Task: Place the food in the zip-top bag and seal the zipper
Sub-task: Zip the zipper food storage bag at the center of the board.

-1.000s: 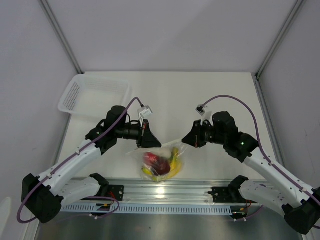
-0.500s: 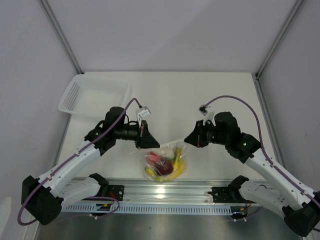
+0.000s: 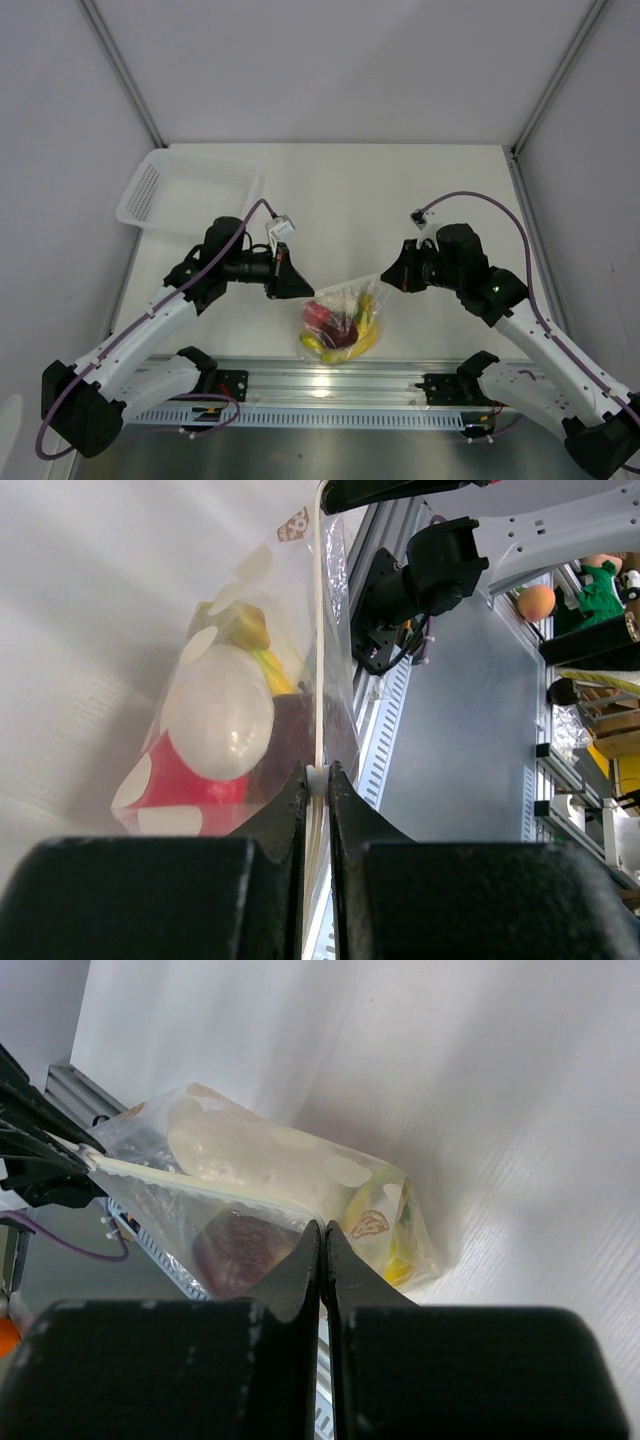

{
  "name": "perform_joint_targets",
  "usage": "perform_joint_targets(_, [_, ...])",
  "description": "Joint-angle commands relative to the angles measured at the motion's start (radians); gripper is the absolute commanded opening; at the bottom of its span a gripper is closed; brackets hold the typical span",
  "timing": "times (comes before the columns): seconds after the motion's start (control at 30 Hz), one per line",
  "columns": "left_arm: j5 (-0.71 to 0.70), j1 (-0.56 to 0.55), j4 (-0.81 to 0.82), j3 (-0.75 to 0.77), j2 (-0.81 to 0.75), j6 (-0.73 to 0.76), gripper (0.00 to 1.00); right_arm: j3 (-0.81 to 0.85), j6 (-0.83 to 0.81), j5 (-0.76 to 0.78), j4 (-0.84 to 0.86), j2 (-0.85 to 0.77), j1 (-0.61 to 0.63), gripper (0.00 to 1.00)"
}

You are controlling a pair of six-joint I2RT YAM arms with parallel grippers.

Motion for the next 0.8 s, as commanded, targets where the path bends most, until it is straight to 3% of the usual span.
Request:
perform_joint_targets(0.0, [0.032, 0.019, -0.019, -0.005, -0.032, 0.028, 0.01, 0.021, 0.004, 0.079, -0.028, -0.032, -0.030, 0.00])
perform_joint_targets(0.77, [0.011, 0.097, -0.095, -0.036, -0.113, 0.060, 0.01, 0.027, 0.008, 0.074, -0.086, -0.072, -0.114, 0.00])
